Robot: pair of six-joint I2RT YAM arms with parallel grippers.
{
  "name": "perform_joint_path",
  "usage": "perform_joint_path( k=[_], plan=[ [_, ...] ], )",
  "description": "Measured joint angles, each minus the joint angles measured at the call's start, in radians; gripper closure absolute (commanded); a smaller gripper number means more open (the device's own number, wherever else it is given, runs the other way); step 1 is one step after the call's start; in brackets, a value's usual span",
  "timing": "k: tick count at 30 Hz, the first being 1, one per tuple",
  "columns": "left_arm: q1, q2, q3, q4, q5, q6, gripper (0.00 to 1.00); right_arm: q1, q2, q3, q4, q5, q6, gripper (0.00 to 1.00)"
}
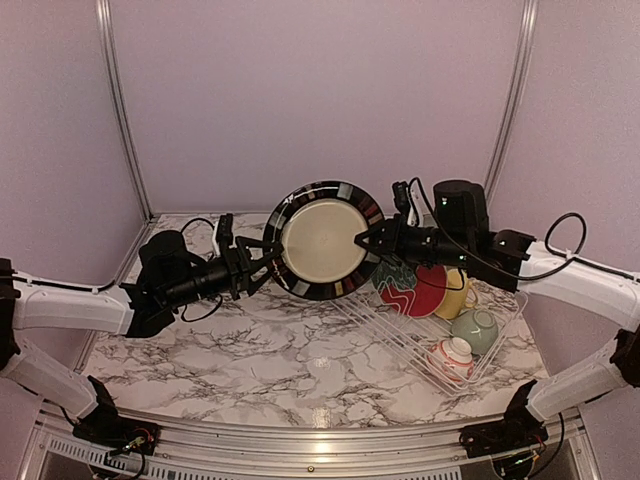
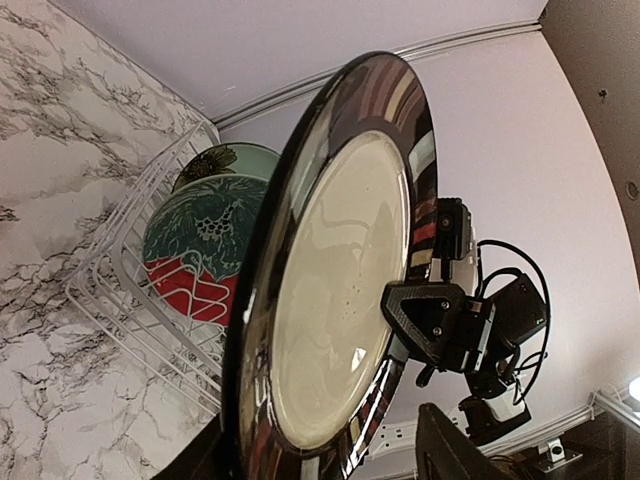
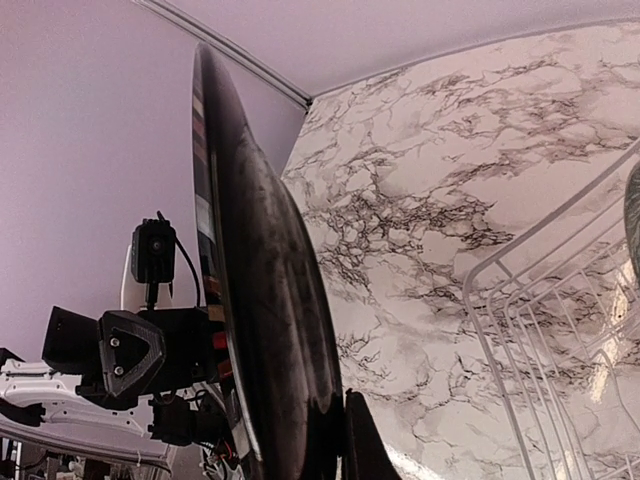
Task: Unload the mixed dishes from the dish rack
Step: Pass from the right arm to the left, then place the plate at the corner of the board.
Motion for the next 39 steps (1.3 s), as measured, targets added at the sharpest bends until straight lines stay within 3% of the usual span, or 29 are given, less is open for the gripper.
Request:
perform_joint_path(
  k=[19, 21, 30, 36, 39],
  plan=[
    [-0.013, 0.114, -0.039, 0.206, -0.008, -0.092, 0.96, 0.000, -0.001, -0.055, 0.102, -0.048, 0.030, 0.99],
    [-0.014, 0.116, -0.039, 0.196, -0.010, -0.058, 1.00, 0.001, -0.001, -0.056, 0.097, -0.043, 0.024, 0.88],
    [0.014, 0.119, -0.050, 0.167, 0.014, -0.079, 1.00, 0.002, -0.038, -0.048, 0.119, -0.037, -0.075, 0.16],
    [0.124, 0.060, -0.124, 0.088, 0.046, -0.089, 1.00, 0.002, -0.064, -0.013, 0.031, 0.022, -0.185, 0.02],
    [0.206, -0.036, -0.161, -0.029, 0.044, -0.079, 1.00, 0.001, -0.064, 0.035, -0.061, 0.071, -0.276, 0.02]
  ],
)
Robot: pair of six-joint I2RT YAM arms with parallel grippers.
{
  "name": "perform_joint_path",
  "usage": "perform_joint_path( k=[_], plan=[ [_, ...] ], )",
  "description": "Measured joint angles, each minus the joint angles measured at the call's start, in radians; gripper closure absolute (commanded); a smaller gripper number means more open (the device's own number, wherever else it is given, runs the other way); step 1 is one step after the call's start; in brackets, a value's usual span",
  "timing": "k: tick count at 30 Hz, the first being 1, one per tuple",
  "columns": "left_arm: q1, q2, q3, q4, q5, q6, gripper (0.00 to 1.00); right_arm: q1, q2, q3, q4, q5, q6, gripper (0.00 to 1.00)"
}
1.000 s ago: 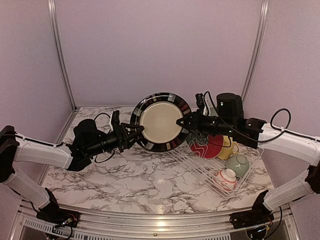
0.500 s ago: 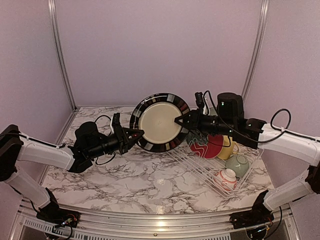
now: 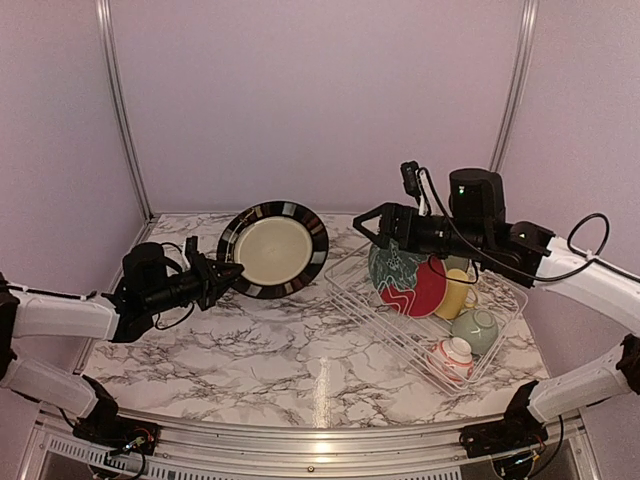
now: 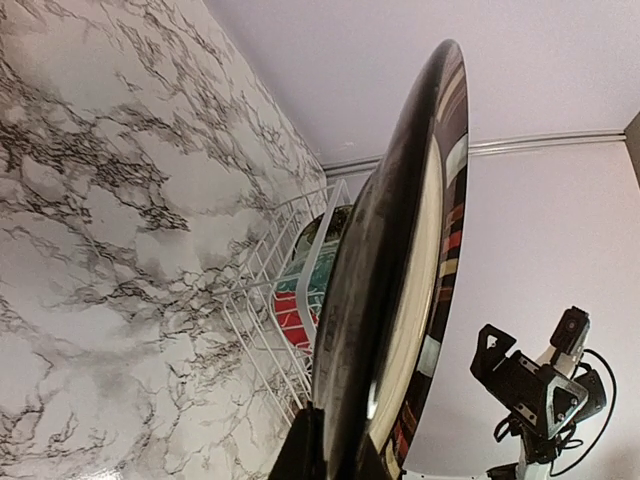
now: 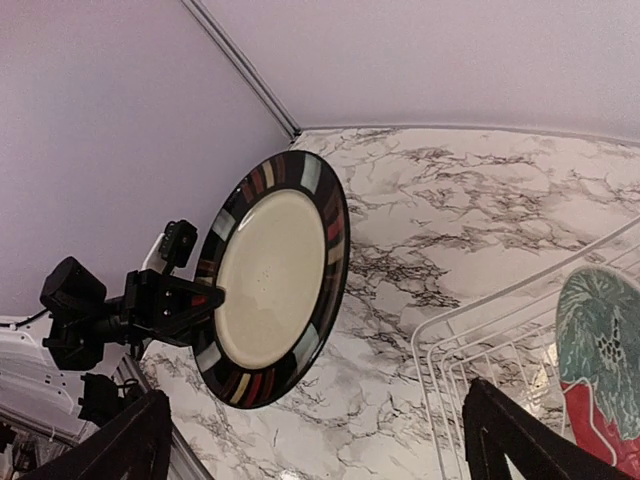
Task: Unload the mixed dishes from the dish rack
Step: Place the plate at the corner of the board.
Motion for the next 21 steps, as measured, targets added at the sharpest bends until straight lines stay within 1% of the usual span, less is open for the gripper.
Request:
perform_joint_path(
  k=[7, 11, 16, 21],
  plan=[
    [0.177, -0.272, -0.014, -0.366, -0.079, 0.100, 1.00, -0.003, -0.003, 0.132, -0.220, 0.211, -0.127, 0.01],
    [0.272, -0.345, -0.013, -0.502, -0.095, 0.150, 1.00, -0.004, -0.017, 0.168, -0.293, 0.263, -0.195, 0.02],
    [0.424, -0.350, -0.022, -0.597, -0.066, 0.160, 1.00, -0.004, -0.131, 0.088, -0.291, 0.303, -0.291, 0.02],
    [0.543, -0.349, -0.084, -0.570, -0.081, 0.097, 1.00, -0.004, -0.233, 0.047, -0.281, 0.317, -0.325, 0.01]
  ],
)
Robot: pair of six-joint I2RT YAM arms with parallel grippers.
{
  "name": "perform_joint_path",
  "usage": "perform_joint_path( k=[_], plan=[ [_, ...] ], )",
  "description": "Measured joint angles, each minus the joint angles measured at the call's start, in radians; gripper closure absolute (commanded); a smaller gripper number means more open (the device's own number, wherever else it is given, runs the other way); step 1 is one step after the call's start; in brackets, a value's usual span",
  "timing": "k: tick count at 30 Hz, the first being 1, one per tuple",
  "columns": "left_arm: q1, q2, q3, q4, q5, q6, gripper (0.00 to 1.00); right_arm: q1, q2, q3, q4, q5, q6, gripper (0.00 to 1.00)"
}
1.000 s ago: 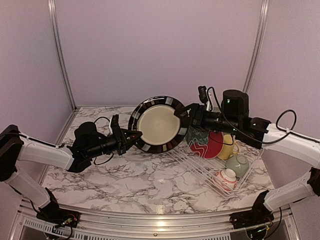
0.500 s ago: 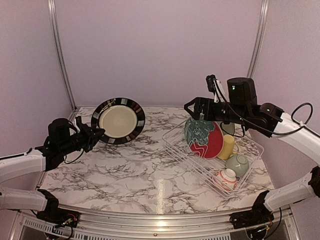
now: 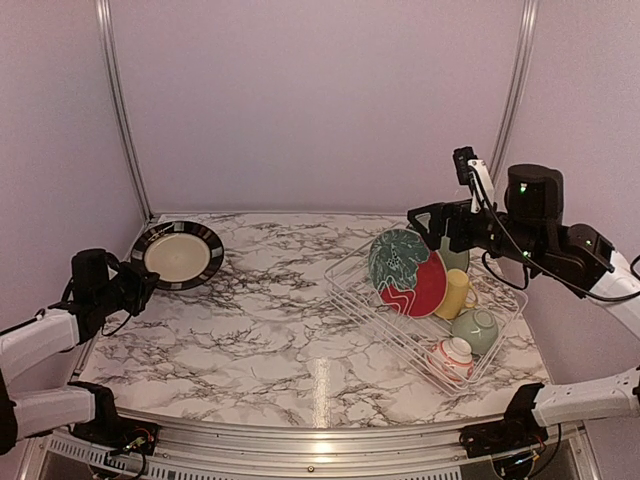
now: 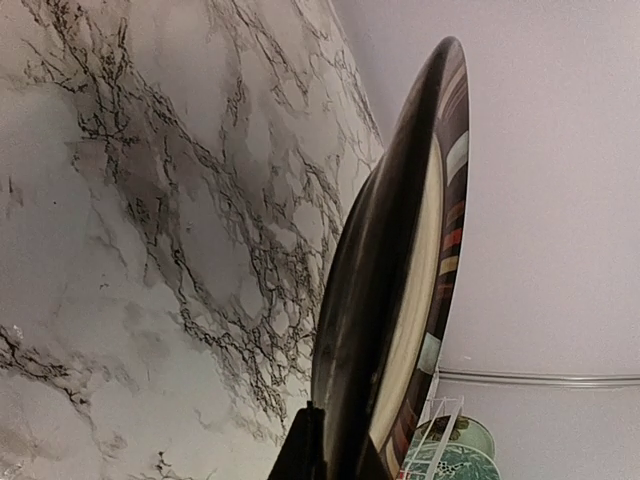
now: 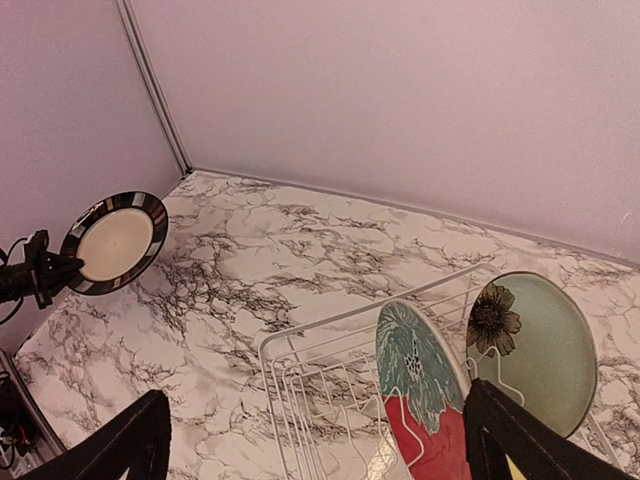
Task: Unload the mixed dishes from the dish rack
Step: Place the plate at the corner of the board.
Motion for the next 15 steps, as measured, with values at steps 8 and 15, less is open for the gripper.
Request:
perform_joint_path(
  k=[8, 15],
  plan=[
    [0.119, 0.178, -0.014, 0.093, -0.052, -0.059, 1.00, 0.000, -0.032, -0.025, 0.008, 0.002, 0.014, 0.01],
    [0.185, 0.508, 0.044, 0.305, -0.055, -0.108, 1.00, 0.000, -0.003, -0.023, -0.055, 0.015, 0.032, 0.02]
  ],
)
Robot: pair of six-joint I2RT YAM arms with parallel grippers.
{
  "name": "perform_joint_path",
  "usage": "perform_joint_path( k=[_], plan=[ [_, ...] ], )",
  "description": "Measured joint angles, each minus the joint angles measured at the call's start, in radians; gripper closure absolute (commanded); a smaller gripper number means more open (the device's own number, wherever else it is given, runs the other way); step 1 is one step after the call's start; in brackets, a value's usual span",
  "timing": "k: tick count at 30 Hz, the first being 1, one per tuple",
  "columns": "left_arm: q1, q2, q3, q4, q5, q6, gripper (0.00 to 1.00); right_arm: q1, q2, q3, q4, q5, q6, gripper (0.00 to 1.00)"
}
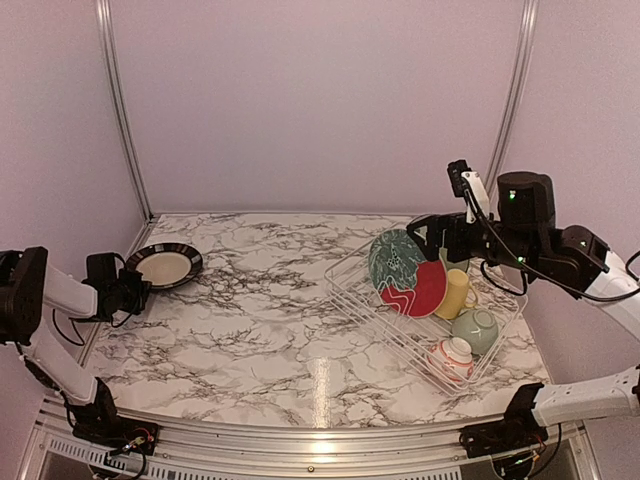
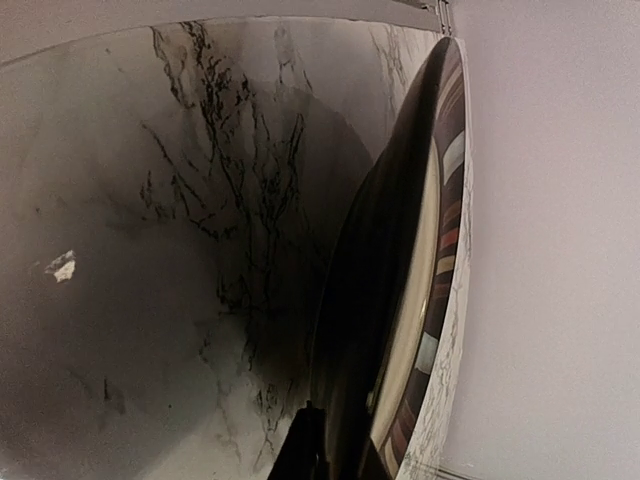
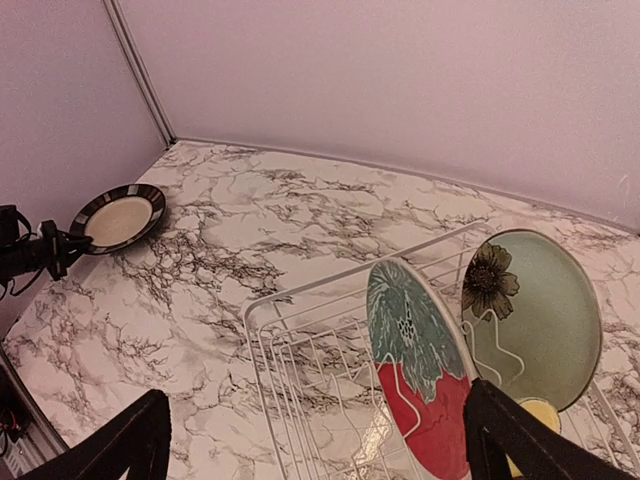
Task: Unload the mixed dishes from the dish rack
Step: Place the plate at the corner of the board.
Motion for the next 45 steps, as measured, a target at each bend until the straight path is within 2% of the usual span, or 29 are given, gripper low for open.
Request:
perform_joint_path(
  k=[4, 14, 17, 19, 21, 26, 27, 33, 41, 45],
  plan=[
    [-0.001, 0.154, 0.078, 0.106, 0.029, -0.015, 1.00, 0.000, 0.016, 0.016, -0.027, -0.005, 0.008, 0.01],
    [-0.001, 0.308, 0.176, 0.237, 0.050, -0.017, 1.00, 0.000, 0.056, 0.058, -0.047, -0.004, 0.024, 0.01],
    [-0.001, 0.344, 0.180, 0.246, 0.060, -0.014, 0.94, 0.000, 0.067, 0.059, -0.047, 0.000, 0.024, 0.02],
    [-0.001, 0.357, 0.180, 0.245, 0.066, -0.011, 0.80, 0.000, 0.077, 0.063, -0.048, 0.001, 0.024, 0.01],
    [-0.001, 0.362, 0.180, 0.254, 0.079, -0.011, 0.54, 0.000, 0.095, 0.079, -0.056, 0.001, 0.023, 0.01],
    [-0.001, 0.343, 0.192, 0.265, 0.129, 0.037, 0.09, 0.000, 0.141, 0.142, -0.078, -0.001, 0.019, 0.02],
    [-0.001, 0.333, 0.190, 0.254, 0.135, 0.050, 0.02, 0.000, 0.146, 0.150, -0.079, -0.001, 0.019, 0.02],
    [0.000, 0.179, 0.119, 0.178, 0.126, 0.119, 0.01, 0.000, 0.156, 0.164, -0.088, 0.001, 0.010, 0.02],
    [0.000, -0.059, 0.023, -0.056, 0.068, 0.243, 0.01, 0.000, 0.179, 0.167, -0.130, 0.056, -0.013, 0.01],
    [0.000, -0.092, 0.018, -0.151, 0.057, 0.294, 0.02, 0.000, 0.183, 0.167, -0.144, 0.081, -0.023, 0.01]
  ],
)
